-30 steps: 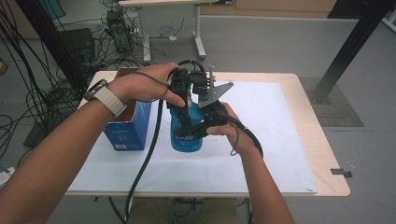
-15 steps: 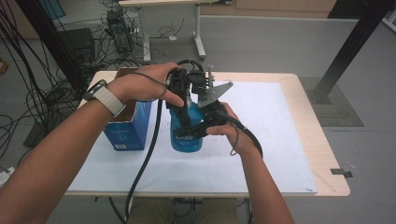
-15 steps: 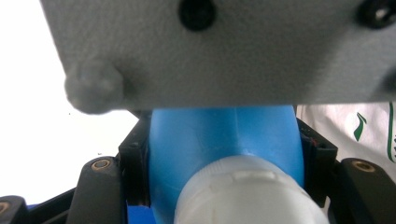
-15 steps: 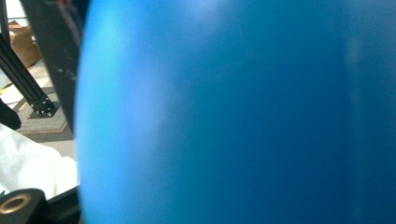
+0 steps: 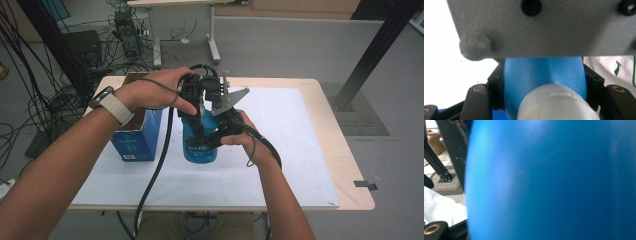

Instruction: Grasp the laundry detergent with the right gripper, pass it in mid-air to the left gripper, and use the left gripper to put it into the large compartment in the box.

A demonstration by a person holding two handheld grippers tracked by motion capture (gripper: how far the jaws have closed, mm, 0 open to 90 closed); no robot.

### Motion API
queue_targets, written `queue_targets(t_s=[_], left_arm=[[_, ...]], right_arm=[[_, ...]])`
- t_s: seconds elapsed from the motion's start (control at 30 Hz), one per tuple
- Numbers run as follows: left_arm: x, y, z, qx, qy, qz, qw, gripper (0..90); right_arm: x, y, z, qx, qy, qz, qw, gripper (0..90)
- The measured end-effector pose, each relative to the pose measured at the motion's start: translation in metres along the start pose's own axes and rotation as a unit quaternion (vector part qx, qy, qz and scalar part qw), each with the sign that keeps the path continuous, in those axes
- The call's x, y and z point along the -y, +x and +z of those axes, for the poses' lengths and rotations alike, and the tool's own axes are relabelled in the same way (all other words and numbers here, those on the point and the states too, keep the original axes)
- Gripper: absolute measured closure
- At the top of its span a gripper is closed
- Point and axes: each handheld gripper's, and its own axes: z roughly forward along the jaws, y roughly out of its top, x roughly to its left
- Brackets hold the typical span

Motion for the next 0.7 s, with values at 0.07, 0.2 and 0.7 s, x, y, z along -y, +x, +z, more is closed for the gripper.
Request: queue_targets(t_s=[0.07, 0.2, 0.7], left_arm=[[0.0000, -0.0001, 0.0000, 0.000, 0.000, 0.002, 1.0000, 37.8], [-0.0002, -0.0005, -0.0002, -0.002, -0.001, 0.002, 1.0000, 37.8], [0.0007, -0.0002, -0.0007, 0.000, -0.007, 0.000, 1.0000, 37.8]], right_arm=[[0.0000, 0.0002, -0.0002, 0.001, 0.000, -0.001, 1.0000, 43.6], [0.0000, 0.0000, -0.0008, 0.001, 0.000, -0.002, 1.0000, 43.6], [-0.0005, 0.0003, -0.0025, 0.009, 0.003, 0.000, 1.0000, 43.5]])
